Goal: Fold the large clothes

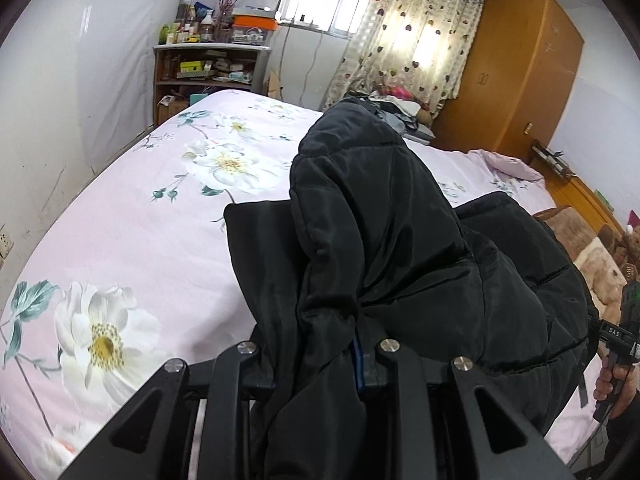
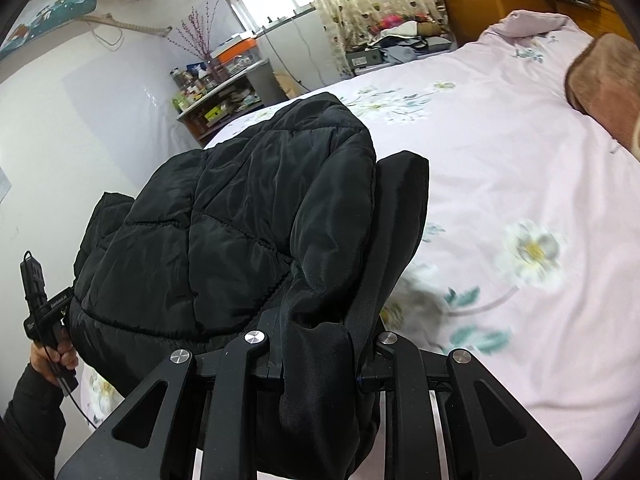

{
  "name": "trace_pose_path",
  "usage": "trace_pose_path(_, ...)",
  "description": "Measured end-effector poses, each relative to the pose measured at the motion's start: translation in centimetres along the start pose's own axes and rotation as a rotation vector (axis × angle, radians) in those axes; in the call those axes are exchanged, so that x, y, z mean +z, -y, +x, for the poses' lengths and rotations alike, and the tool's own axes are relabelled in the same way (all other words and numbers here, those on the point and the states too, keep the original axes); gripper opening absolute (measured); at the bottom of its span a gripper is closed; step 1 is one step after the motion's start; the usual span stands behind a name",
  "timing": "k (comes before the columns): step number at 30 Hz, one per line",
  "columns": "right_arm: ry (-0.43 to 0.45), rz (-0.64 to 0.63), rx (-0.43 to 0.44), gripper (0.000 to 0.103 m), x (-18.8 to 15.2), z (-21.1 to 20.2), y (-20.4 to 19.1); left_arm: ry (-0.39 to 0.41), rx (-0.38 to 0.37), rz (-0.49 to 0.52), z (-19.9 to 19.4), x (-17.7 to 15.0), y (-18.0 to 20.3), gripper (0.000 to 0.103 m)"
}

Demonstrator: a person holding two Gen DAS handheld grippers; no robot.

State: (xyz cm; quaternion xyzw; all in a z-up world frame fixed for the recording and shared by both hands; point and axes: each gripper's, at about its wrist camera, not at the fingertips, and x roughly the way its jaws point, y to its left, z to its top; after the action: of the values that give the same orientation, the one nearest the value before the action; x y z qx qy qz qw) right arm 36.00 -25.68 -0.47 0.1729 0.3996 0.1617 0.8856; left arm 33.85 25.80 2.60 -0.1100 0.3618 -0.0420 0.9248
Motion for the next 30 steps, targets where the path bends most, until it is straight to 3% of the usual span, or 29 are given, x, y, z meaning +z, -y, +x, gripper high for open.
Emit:
trace_pose_path(5,-0.034,0.007,0.001,0.021,0.7,4.6,0.1,-0.039,0.039,-0.015,3.9,-0.4,-2.0,0.026)
trace_pose_path(9,-0.093,0.031,-0.02,0.023,-0.6,8.5,1.0,-0.111,0.077,-0.04,7.8,-2.6,-3.5,0.028)
trace_pose_path(13,-0.176,0.101,-0.044,0.038,-2.7,11.3,3.1,-0.148,0.088,-0.113,9.3,-5.0,-5.3,0.039)
trace_pose_path(15,-0.186,0.112,-0.056,0.047,-3.1,11.1,3.6,-0.146,0.109,-0.115,9.0,-5.4,-5.6,0.047)
trace_pose_path(18,-0.184,0.106,-0.097,0.058,-2.8,10.0,3.7,-0.124,0.115,-0.139,7.6,-5.4,-5.8,0.048)
trace_pose_path(22,-0.137,0.095,-0.141,0.059,-2.0,7.0,2.8,-0.058,0.154,-0.146,4.2,-5.3,-5.7,0.047)
trace_pose_path(27,-0.014,0.052,-0.147,0.059,-1.7,2.7,0.5,0.038,0.168,-0.067,0.6,-4.9,-3.6,0.047)
trace_pose_path(30,-0.027,0.006,-0.124,0.059,-2.1,2.8,-0.9,0.005,0.133,-0.027,1.3,-5.5,-2.2,0.047)
